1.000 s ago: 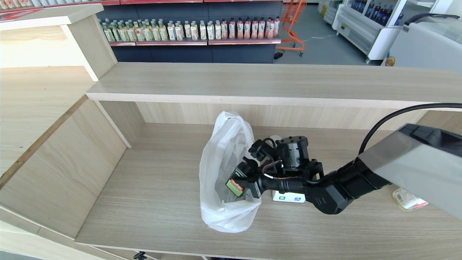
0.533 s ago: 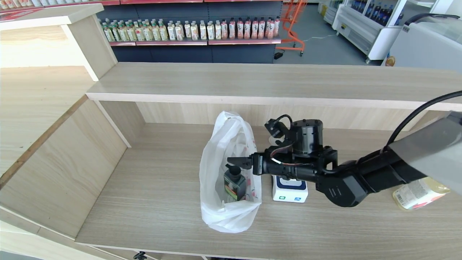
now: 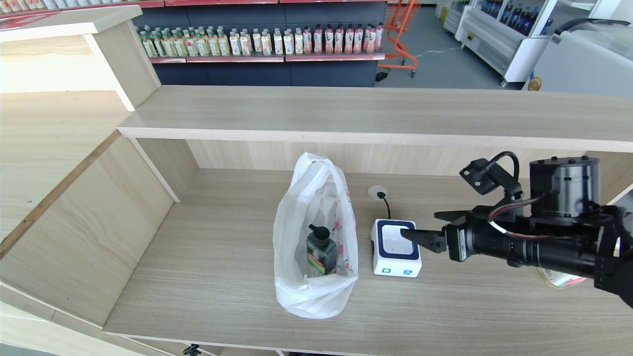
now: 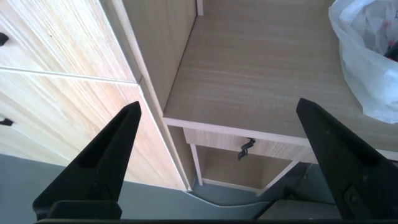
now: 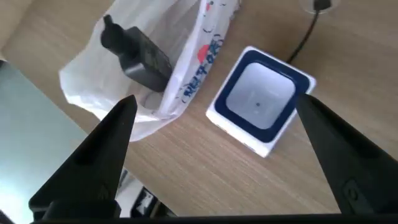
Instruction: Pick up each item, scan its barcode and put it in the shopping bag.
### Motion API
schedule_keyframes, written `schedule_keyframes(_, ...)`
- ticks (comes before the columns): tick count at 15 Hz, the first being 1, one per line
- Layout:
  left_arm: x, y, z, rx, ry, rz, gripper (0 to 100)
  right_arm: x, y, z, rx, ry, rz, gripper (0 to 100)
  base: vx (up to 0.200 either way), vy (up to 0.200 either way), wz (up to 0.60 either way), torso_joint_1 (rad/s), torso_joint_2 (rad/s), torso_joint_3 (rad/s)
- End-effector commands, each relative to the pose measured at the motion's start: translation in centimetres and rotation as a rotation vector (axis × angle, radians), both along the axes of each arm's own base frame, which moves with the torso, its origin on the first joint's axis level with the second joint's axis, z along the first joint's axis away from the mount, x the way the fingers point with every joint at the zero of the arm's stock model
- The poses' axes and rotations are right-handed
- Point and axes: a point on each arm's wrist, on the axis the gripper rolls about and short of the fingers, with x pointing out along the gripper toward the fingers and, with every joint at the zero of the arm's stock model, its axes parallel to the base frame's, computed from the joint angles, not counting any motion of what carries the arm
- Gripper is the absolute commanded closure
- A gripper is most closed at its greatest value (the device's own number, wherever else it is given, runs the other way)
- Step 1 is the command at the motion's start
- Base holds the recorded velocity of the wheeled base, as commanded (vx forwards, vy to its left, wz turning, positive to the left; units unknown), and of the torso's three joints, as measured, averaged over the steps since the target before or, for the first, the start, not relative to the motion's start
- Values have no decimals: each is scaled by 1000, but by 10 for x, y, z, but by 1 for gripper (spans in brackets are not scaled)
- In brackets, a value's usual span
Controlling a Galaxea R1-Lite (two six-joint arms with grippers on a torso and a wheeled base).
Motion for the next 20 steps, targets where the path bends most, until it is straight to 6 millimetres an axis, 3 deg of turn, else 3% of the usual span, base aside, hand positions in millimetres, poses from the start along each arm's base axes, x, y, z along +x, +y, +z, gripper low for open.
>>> schedule_keyframes(1, 0, 0, 0, 0, 0, 0, 0, -43, -48, 9, -152, -110, -194, 0, 0, 0, 0, 0, 0, 0)
schedule_keyframes(5, 0, 0, 0, 0, 0, 0, 0, -70, -58, 5, -151, -118, -223, 0, 0, 0, 0, 0, 0, 0)
schedule_keyframes(8, 0, 0, 0, 0, 1, 0, 0, -70, -59, 6, -149, -122, -232, 0, 0, 0, 0, 0, 0, 0)
schedule_keyframes(14, 0, 0, 0, 0, 0, 0, 0, -69, -61, -5, -108, -37, -298, 0, 0, -200, 0, 1, 4, 3)
schedule_keyframes(17, 0, 0, 0, 0, 0, 0, 0, -70, -61, -7, -109, -19, -299, 0, 0, 0, 0, 0, 0, 0)
schedule_keyframes(20, 0, 0, 0, -2, 0, 0, 0, -71, -61, -7, -104, -17, -302, 0, -200, 0, 0, 6, 4, 4)
